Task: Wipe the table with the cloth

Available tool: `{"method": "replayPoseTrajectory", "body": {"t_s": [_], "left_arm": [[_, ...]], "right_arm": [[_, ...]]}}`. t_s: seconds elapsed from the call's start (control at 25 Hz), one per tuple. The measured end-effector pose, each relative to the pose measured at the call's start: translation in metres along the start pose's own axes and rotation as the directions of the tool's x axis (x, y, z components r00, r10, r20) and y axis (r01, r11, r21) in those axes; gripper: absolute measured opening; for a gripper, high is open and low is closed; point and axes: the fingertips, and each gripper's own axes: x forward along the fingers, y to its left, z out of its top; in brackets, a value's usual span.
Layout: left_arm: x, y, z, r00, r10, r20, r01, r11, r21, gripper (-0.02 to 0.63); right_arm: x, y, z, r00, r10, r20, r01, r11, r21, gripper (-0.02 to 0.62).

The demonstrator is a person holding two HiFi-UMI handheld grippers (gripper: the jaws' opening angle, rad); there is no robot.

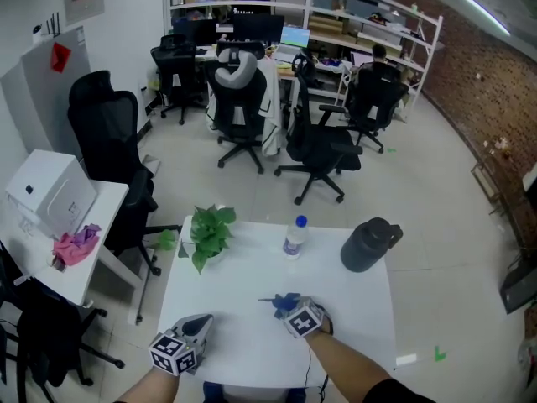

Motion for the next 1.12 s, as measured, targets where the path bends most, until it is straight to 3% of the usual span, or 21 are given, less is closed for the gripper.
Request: {"method": "replayPoseTrajectory", "body": {"t_s": [0.52, 0.72, 0.92, 1.12], "left_arm": [[-0.021, 0.016, -0.009, 1.0, 0.029, -0.006, -0.029, 0.999, -0.027, 0.0], [-0.02, 0.015, -0.01, 1.0, 0.023, -0.014, -0.023, 0.999, -0.028, 0.0], [-0.014, 0.011, -0.007, 1.0, 0.015, 0.003, -0.015, 0.999, -0.046, 0.0], [-0.01, 0.007, -0.007, 1.0, 0.006, 0.006, -0.006, 0.999, -0.045, 0.0]], "right_arm": [[0.035, -0.073, 0.053, 0.997, -0.07, -0.027, 0.072, 0.995, 0.065, 0.121], [0.021, -0.038, 0.025, 0.999, -0.011, -0.045, 0.014, 0.998, 0.065, 0.121], [-0.002, 0.02, -0.006, 0.999, 0.037, 0.002, -0.037, 0.999, -0.025, 0.12], [0.007, -0.003, 0.011, 1.0, 0.006, 0.018, -0.006, 1.0, 0.0, 0.12]]}}
